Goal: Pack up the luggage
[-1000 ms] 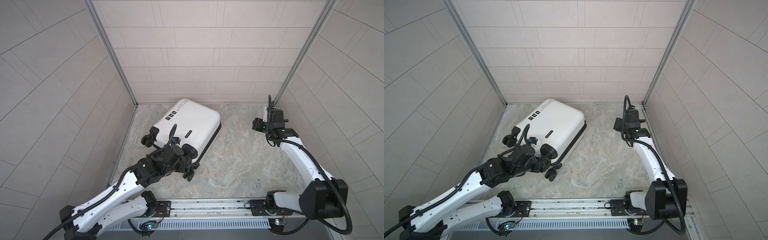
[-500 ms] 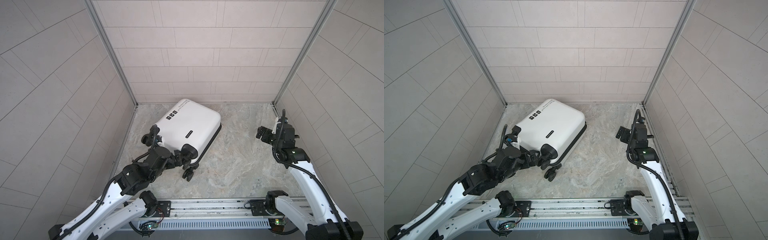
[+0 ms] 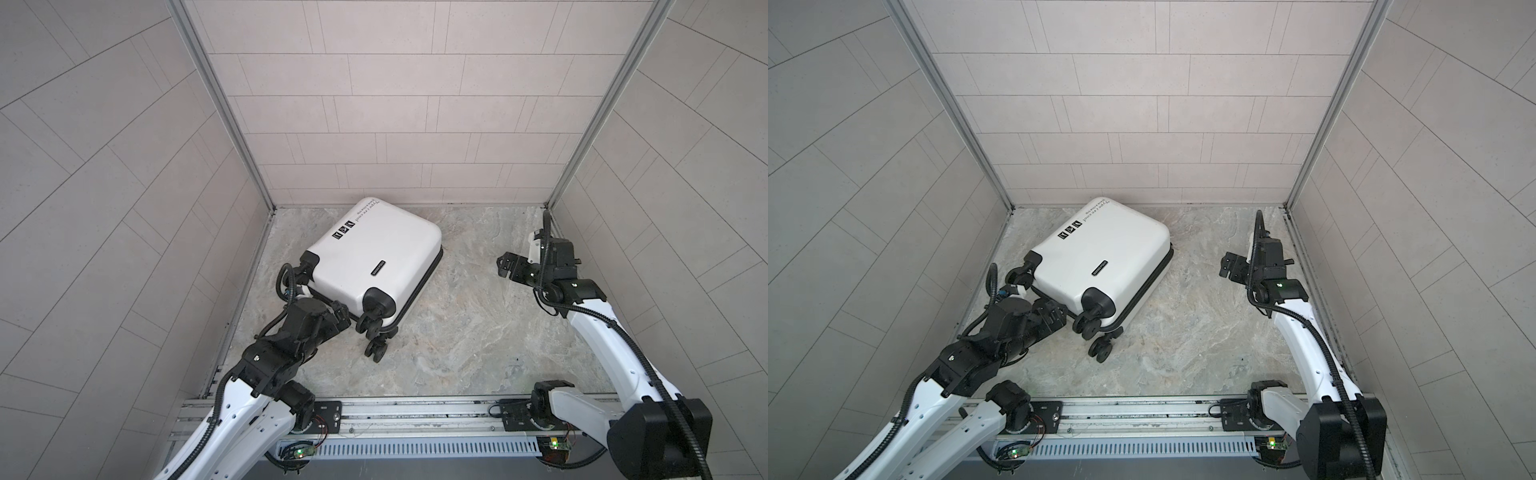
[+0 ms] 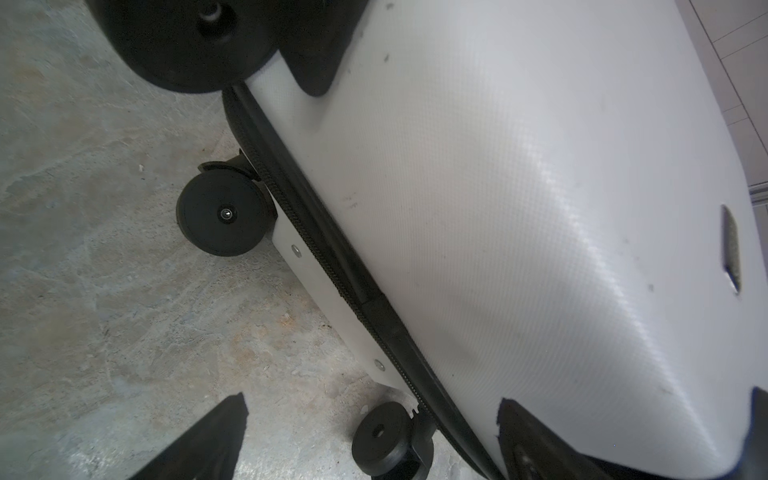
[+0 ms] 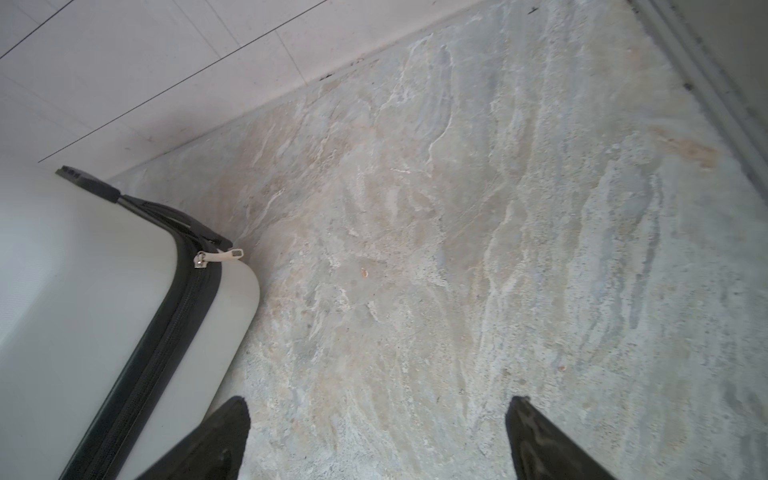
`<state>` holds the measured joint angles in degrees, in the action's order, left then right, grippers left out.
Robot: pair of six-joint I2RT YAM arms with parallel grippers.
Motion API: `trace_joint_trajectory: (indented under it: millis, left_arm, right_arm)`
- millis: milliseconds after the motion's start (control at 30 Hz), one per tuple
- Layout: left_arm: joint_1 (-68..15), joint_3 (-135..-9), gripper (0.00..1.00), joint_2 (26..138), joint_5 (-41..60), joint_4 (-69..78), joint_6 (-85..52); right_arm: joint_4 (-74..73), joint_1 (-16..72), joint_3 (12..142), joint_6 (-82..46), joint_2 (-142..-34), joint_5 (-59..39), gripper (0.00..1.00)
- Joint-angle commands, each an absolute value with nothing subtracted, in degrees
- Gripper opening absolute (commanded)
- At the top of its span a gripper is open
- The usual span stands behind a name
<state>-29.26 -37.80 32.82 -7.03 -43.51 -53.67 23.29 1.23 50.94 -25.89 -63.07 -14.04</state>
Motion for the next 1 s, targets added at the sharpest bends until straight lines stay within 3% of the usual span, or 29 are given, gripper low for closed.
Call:
trace_joint_trajectory:
  millis: [0, 333, 633, 967]
  left_arm:
    - [-28.4, -37.1, 1.0, 33.6, -6.5, -39.8, -55.0]
    - [-27.7, -36.7, 1.0, 37.5, -4.6, -33.6, -54.8]
    - [-27.1, -37.2, 1.0, 37.6, -4.8, -31.9, -54.5]
    - [-26.7, -42.2, 1.0, 34.8, -5.7, -40.1, -52.8]
  right_arm:
    - [19.5, 2.4, 50.8, -27.4, -64.6, -19.0, 0.99]
    - [11.7, 6.5, 59.4, -31.1, -76.0, -25.1, 0.99]
    - [7.0, 9.6, 77.2, -34.6, -95.6, -28.9, 1.0]
    - [7.1, 10.8, 97.1, -36.7, -115.4, -33.3, 0.99]
